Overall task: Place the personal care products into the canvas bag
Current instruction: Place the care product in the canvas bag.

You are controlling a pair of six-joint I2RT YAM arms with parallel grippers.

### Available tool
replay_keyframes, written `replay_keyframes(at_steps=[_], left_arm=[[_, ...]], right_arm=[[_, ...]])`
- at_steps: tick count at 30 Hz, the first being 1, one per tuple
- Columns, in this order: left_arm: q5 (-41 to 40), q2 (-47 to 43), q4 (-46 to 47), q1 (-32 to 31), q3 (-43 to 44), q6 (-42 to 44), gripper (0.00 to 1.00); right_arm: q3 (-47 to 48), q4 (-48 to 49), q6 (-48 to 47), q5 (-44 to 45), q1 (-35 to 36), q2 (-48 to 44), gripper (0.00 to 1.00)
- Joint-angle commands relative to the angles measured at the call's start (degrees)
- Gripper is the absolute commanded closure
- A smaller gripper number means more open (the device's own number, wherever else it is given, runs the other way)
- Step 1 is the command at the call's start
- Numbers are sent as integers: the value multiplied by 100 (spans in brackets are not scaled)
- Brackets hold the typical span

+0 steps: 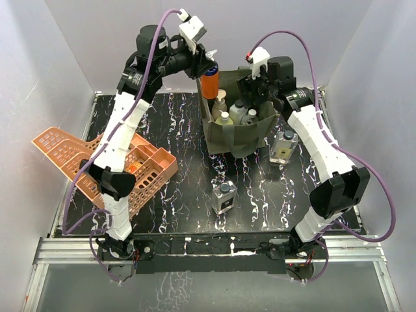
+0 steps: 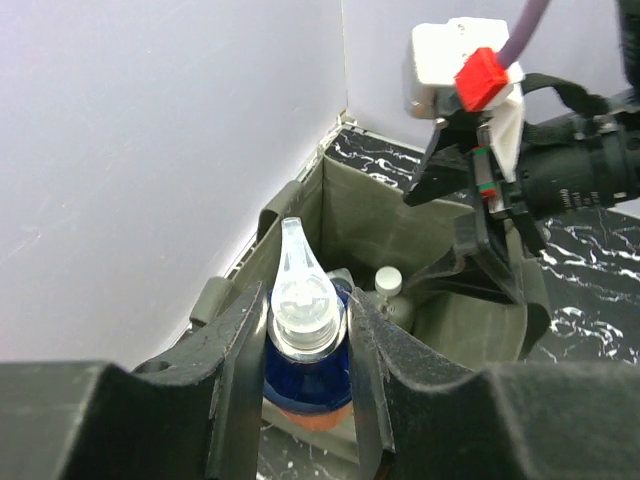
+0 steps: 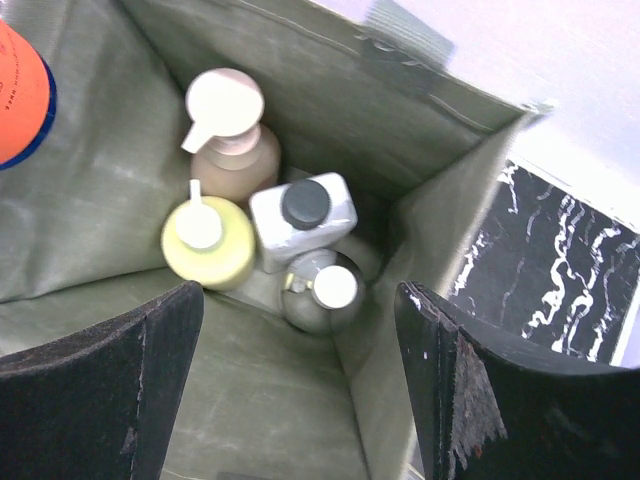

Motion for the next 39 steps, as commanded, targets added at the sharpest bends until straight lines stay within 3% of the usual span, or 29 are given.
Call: replay_keyframes(at_steps=[1,20,39], left_arm=[[131,235,1239,-6,596,-538,100],[414,1619,2670,-339,995,-748,100],[-15,2271,3760,-480,960,-337,100]], right_arm=[[21,410,56,-11,-383,-441,21],[-526,283,-108,-535,-712,-645,26],[-663,179,-183,-722,-809,-569,29]])
